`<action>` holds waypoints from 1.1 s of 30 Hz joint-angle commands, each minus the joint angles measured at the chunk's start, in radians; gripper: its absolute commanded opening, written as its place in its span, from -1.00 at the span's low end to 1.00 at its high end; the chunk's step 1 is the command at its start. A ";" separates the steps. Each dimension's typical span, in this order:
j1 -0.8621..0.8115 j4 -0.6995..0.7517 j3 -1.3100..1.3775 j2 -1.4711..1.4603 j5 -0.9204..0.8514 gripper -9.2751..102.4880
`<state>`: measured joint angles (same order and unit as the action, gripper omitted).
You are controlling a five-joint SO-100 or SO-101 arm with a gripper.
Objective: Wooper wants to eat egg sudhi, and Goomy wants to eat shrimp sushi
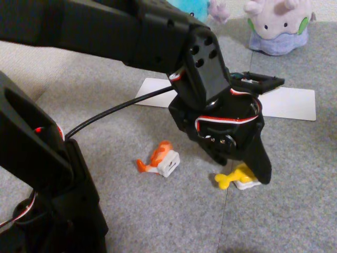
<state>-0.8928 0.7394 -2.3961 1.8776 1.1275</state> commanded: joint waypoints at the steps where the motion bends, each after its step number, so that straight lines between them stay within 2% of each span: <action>1: -0.009 -0.012 0.040 0.003 0.002 -0.39; 10: -0.040 -0.012 0.040 0.003 -0.012 -0.40; 15: -0.078 -0.014 0.040 0.003 -0.012 -0.50; 22: -0.080 -0.017 0.040 -0.003 -0.008 -0.51; 33: -0.067 -0.121 0.040 -0.005 0.005 -0.51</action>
<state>-0.9618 0.6351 -2.3961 1.8684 1.1275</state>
